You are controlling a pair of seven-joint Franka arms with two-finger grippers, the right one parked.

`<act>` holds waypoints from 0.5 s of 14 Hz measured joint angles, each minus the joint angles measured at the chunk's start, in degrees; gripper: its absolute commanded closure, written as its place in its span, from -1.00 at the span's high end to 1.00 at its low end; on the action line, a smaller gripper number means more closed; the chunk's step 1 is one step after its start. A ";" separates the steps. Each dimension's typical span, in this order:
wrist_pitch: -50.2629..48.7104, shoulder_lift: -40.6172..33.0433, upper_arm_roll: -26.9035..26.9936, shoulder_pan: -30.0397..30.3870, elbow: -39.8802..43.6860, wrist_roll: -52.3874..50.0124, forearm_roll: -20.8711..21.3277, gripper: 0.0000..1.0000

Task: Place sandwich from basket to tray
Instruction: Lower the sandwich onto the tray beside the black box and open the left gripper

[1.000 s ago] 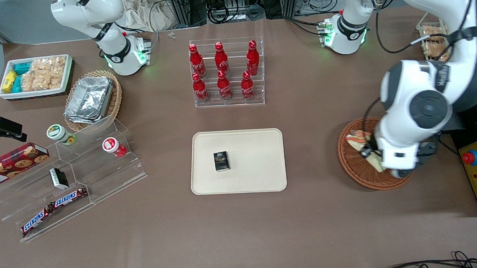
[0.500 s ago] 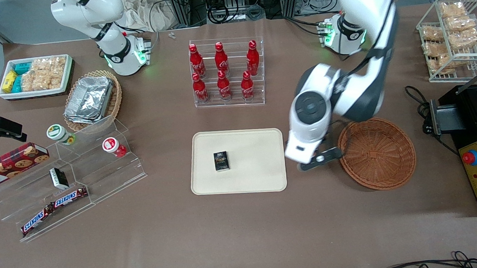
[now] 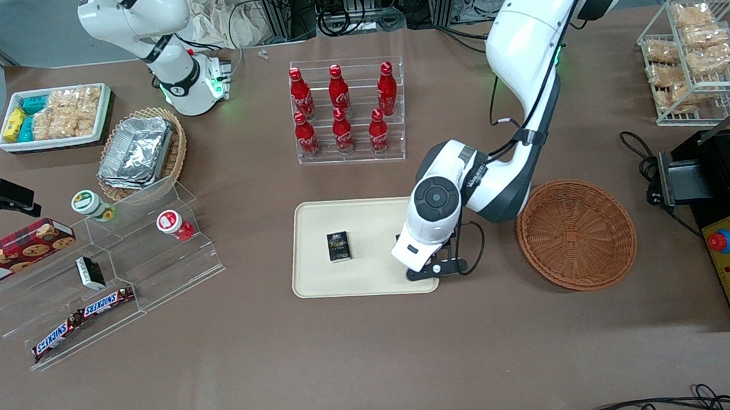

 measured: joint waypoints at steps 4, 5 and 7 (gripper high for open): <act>0.90 1.09 -0.20 -0.39 0.00 3.36 -0.91 -0.54; 1.16 1.50 -0.29 -0.59 0.00 4.82 -0.91 -0.43; 1.20 2.17 -0.33 -0.60 -0.01 8.13 -0.93 0.33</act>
